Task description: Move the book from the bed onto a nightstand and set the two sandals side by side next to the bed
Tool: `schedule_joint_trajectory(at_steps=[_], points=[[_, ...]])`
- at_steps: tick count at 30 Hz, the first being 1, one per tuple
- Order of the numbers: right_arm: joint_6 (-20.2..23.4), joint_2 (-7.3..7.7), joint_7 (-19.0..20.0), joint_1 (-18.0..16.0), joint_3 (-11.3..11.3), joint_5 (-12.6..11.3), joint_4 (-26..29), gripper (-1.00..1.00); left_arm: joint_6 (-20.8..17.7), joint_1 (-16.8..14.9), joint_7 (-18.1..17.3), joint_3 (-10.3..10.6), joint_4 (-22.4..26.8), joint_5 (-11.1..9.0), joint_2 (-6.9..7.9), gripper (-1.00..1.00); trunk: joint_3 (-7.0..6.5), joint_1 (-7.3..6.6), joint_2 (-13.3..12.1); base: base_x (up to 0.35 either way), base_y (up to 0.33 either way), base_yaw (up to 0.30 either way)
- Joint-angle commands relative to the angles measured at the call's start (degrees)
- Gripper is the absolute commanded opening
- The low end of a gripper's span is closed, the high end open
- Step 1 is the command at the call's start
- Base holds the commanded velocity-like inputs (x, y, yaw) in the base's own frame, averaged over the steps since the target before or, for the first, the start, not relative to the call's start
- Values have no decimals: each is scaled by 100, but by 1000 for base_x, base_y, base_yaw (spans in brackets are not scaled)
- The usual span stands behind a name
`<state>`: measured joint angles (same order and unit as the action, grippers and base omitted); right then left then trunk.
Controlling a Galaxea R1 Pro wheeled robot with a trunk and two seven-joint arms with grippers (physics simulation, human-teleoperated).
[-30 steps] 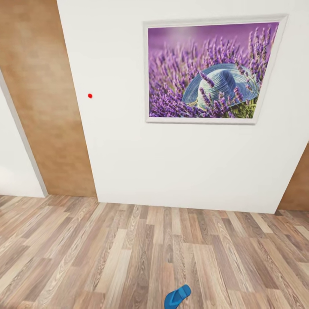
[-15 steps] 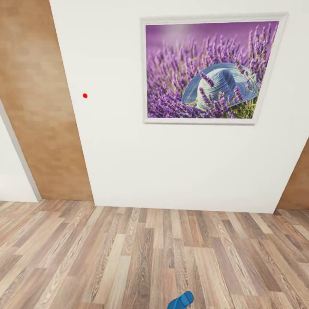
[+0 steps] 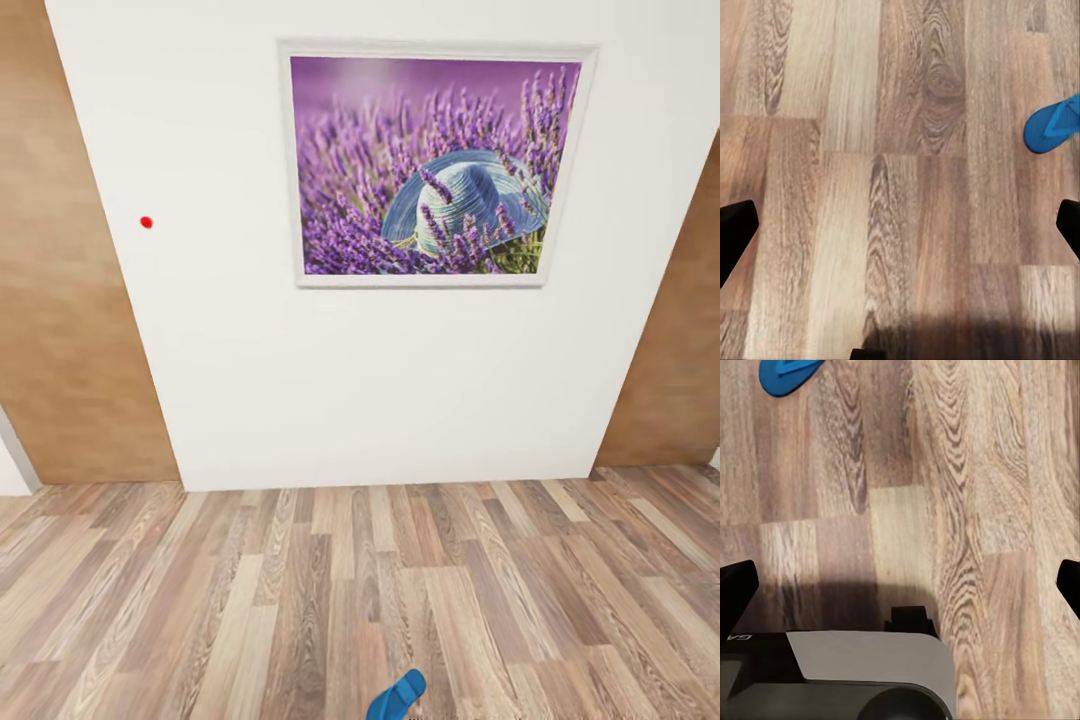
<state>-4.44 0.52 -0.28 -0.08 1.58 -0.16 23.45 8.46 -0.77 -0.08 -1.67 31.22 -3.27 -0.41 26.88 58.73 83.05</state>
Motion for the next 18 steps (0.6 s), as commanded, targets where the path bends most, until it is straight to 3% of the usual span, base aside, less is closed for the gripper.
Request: schedule_joint_trajectory(at_steps=[1,5,11,18], points=[[-13,-1,-3,-1,9,-2,2,100,15,-2,-1,-11,-2,-34,-3,100,5,0,3,0,0,-234],[-13,-1,-2,1,9,-2,2,100,15,-2,-1,-10,-2,-34,-3,100,5,0,3,42,17,-234],[-13,-2,-3,-1,9,-2,2,100,15,-2,-1,-14,-2,-38,-3,100,5,0,3,218,40,-234],[-12,-5,-6,0,9,-2,2,100,15,-2,-1,-15,-2,-34,-3,100,5,0,3,38,4,-234]])
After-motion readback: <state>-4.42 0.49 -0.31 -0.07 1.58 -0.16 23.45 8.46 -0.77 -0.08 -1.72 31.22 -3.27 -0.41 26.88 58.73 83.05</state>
